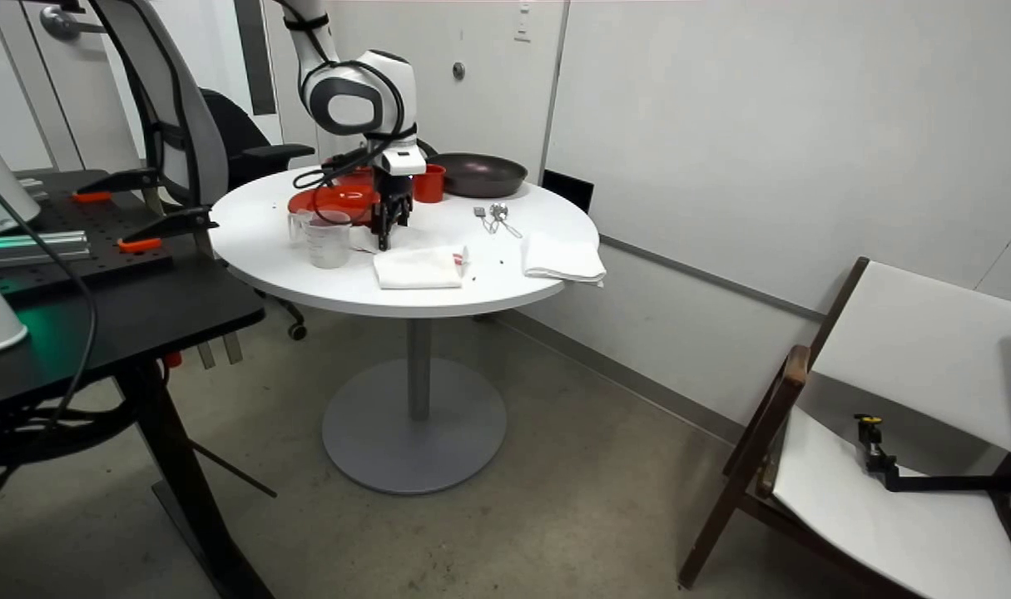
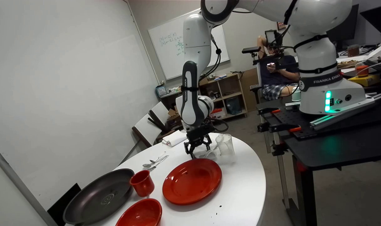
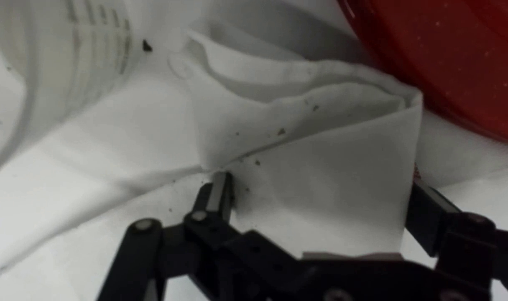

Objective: Use the towel to clean the red plate

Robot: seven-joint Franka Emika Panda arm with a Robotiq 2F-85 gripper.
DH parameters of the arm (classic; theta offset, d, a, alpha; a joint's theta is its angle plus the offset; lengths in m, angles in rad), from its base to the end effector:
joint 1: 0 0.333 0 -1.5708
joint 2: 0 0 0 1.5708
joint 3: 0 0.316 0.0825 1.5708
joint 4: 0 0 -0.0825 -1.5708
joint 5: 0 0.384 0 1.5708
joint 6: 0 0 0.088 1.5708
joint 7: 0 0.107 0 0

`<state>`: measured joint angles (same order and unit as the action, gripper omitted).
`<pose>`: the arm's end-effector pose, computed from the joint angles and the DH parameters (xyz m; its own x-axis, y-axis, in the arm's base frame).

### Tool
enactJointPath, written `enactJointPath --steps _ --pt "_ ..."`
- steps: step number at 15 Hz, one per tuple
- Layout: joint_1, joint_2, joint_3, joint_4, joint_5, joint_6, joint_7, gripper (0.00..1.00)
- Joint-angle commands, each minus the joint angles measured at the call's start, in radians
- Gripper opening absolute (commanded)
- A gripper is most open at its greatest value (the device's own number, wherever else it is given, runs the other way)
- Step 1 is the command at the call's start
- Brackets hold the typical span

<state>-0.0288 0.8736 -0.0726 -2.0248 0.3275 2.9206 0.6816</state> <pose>0.5509 -0.0795 0.0163 0.4757 -0.8796 0.0062 -0.8789 -0.4756 -0.0374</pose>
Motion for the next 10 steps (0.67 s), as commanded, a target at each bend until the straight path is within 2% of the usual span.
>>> enactJointPath --steps 1,8,10 --pt "0.027 0.034 -0.029 0.046 0.001 -0.022 -0.028 0.66" --pt "0.038 0.037 -0.042 0.064 0.004 -0.026 -0.03 0.14" --pt "0.043 0.039 -0.047 0.068 0.003 -0.032 -0.025 0.03"
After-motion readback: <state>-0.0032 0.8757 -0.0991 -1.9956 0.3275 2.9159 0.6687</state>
